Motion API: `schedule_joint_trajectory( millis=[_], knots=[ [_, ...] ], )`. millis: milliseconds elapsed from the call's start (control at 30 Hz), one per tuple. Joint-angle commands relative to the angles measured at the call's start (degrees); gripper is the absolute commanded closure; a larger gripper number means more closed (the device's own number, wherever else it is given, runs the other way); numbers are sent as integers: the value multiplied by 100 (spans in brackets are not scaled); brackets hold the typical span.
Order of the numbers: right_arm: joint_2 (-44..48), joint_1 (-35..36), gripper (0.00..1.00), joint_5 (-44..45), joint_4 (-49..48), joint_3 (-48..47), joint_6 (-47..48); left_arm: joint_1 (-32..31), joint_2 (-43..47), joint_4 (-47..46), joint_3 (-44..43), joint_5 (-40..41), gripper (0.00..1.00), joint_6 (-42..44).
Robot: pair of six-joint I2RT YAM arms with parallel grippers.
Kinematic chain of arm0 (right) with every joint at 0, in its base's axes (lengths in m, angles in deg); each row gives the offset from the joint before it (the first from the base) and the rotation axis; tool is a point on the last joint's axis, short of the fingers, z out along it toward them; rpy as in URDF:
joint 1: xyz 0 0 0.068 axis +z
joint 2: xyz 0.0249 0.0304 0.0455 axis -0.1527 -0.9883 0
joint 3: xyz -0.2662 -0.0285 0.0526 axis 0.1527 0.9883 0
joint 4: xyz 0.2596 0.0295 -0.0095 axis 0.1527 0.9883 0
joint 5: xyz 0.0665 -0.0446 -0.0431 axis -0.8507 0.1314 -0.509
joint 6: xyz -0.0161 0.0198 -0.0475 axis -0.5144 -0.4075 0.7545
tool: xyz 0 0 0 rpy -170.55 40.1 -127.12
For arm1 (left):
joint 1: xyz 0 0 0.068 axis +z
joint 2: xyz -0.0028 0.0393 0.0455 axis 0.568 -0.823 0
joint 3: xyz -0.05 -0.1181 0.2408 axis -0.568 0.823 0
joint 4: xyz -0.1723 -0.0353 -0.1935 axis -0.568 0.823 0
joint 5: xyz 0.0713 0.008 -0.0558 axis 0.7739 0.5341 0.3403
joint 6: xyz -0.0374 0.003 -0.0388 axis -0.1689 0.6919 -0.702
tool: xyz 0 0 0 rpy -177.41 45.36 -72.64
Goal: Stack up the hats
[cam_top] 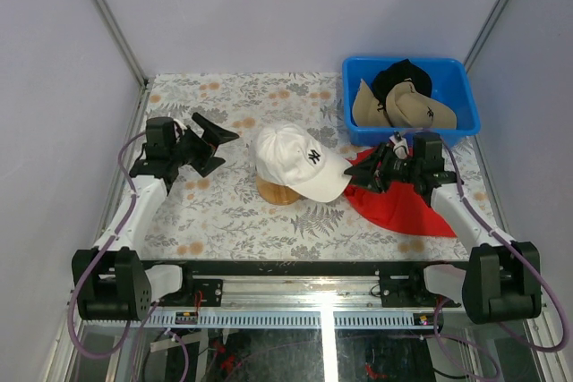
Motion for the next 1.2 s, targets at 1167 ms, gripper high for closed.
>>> schedule_joint_trajectory(
  millis=[1167],
  knots=[
    [-531, -737, 36, 2025, 3550, -3076, 3171, -656, -1085, -100, -945, 229, 3, 1017]
  ],
)
